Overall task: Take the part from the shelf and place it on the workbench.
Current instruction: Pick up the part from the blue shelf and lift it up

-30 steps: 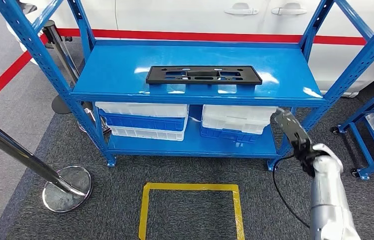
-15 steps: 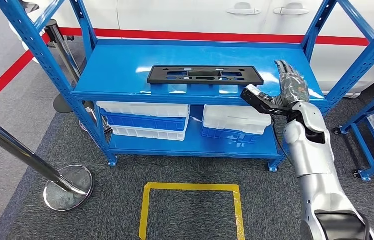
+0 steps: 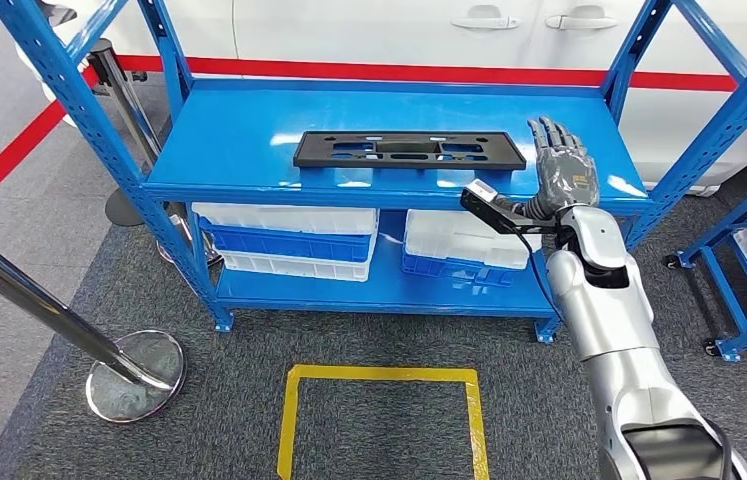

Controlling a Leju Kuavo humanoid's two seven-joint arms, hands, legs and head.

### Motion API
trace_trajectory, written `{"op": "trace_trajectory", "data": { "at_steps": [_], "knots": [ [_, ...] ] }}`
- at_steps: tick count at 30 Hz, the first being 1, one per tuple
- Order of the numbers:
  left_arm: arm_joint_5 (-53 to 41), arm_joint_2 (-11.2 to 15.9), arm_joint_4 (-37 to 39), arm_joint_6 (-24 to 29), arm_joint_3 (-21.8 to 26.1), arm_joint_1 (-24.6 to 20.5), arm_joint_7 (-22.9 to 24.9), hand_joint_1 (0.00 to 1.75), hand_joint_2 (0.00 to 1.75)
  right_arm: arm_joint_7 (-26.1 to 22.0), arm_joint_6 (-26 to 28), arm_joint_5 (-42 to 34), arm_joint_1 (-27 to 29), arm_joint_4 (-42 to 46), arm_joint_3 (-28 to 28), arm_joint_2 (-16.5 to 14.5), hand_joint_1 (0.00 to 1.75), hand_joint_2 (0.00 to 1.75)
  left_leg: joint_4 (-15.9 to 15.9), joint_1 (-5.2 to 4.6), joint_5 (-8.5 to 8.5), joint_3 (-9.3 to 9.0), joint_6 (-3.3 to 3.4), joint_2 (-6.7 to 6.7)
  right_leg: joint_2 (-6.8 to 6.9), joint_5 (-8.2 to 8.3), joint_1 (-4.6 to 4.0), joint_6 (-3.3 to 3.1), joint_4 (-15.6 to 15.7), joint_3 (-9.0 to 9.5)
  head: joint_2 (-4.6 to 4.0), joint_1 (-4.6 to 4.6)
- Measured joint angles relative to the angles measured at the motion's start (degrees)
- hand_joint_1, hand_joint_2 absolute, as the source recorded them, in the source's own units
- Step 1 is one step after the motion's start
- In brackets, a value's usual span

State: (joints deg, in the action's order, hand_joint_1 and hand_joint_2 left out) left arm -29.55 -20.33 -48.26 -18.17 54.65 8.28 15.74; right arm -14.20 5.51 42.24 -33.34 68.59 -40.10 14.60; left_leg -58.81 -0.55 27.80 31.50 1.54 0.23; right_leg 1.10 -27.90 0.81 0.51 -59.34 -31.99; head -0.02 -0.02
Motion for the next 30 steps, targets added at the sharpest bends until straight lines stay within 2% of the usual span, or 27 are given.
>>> {"op": "trace_trajectory", "data": {
  "at_steps": [12,30],
  "knots": [
    [-5.29,0.05,2.04,-1.92,3.11,-1.69,-2.77,0.00,0.00,-1.21,-2.13,-0.63,1.45,-0.47,-1.98,0.02,0.00,1.75,0.00,0.00,0.00,0.02,0.00,0.00,0.00,0.00,0.00,0.00,0.00,-0.02,0.00,0.00],
    [-7.85,0.18,3.58,-2.86,5.31,-2.70,-4.55,0.00,0.00,-1.21,-2.97,-1.41,2.23,-0.73,-3.33,0.00,0.00,1.75,0.00,0.00,0.00,0.06,0.00,0.00,0.00,0.00,0.00,0.00,0.00,-0.05,0.00,0.00]
  ]
}}
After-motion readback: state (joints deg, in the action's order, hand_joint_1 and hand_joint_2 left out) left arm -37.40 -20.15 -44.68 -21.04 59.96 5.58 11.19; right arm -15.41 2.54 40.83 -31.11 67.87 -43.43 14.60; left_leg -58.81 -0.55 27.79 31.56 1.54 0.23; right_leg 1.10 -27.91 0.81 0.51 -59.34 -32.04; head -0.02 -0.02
